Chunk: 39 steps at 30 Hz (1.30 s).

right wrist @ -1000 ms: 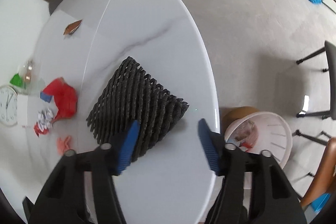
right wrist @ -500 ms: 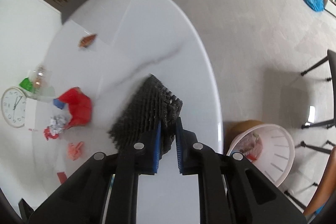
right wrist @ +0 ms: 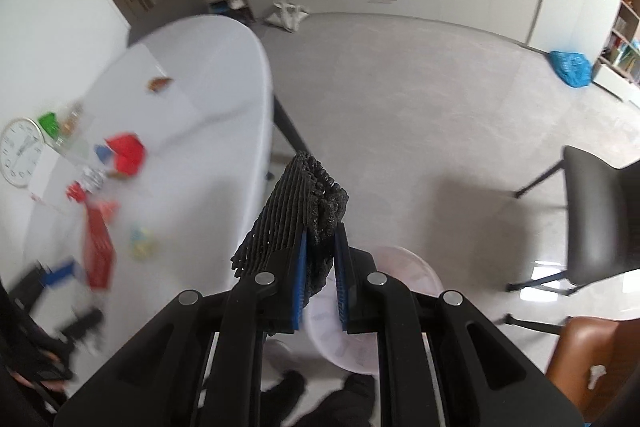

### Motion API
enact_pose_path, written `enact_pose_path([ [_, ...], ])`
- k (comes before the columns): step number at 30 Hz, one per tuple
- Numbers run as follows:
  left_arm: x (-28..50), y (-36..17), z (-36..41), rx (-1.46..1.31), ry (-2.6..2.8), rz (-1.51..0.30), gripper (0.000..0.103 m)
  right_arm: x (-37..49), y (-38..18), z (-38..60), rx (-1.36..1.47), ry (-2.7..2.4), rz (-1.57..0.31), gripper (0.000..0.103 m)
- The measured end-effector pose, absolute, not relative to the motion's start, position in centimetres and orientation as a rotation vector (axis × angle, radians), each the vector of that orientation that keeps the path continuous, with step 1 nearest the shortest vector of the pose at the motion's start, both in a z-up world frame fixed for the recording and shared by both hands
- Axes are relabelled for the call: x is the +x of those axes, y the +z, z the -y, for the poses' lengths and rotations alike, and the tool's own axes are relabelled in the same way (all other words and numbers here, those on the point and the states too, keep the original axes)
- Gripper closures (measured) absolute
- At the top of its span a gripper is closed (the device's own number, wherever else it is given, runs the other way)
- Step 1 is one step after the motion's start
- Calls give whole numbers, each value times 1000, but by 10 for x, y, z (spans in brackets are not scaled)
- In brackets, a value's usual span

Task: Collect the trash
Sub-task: 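Carry the box and foam pad over the pink bin and open both tools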

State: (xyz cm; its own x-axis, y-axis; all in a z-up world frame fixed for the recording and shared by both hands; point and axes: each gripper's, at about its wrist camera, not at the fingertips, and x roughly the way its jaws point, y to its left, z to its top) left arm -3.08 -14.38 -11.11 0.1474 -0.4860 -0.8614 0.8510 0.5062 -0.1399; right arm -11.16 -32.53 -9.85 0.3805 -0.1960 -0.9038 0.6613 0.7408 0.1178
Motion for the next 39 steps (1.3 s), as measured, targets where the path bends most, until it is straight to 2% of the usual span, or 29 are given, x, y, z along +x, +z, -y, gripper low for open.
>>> enact_pose_path([
  [6,-66,-109,199,473,-1077,-1042,21,-143,-177,341,512,-561,-1193,89],
  [9,-74,-114,219,495,-1068,-1051,21,-144,-209,343,501,-553,-1250,83],
  [12,-83,-119,234,500,-1068,-1063,21,-148,-234,351,542,-536,-1296,55],
  [13,-86,-120,238,503,-1069,-1066,21,-152,-239,354,555,-536,-1306,40],
  [14,-90,-122,242,509,-1070,-1069,21,-155,-241,357,556,-547,-1313,34],
  [20,-107,-136,265,540,-1084,-1102,21,-177,-219,377,573,-594,-1256,16],
  [30,-128,-144,290,599,-1146,-1092,21,-212,-156,393,521,-647,-1174,8],
  [31,-129,-144,292,604,-1150,-1092,17,-212,-152,393,514,-647,-1169,7],
  [32,-130,-143,294,609,-1149,-1097,9,-213,-147,392,506,-642,-1162,6],
  [39,-124,-136,290,592,-1123,-1090,7,-205,-140,391,499,-628,-1153,6],
])
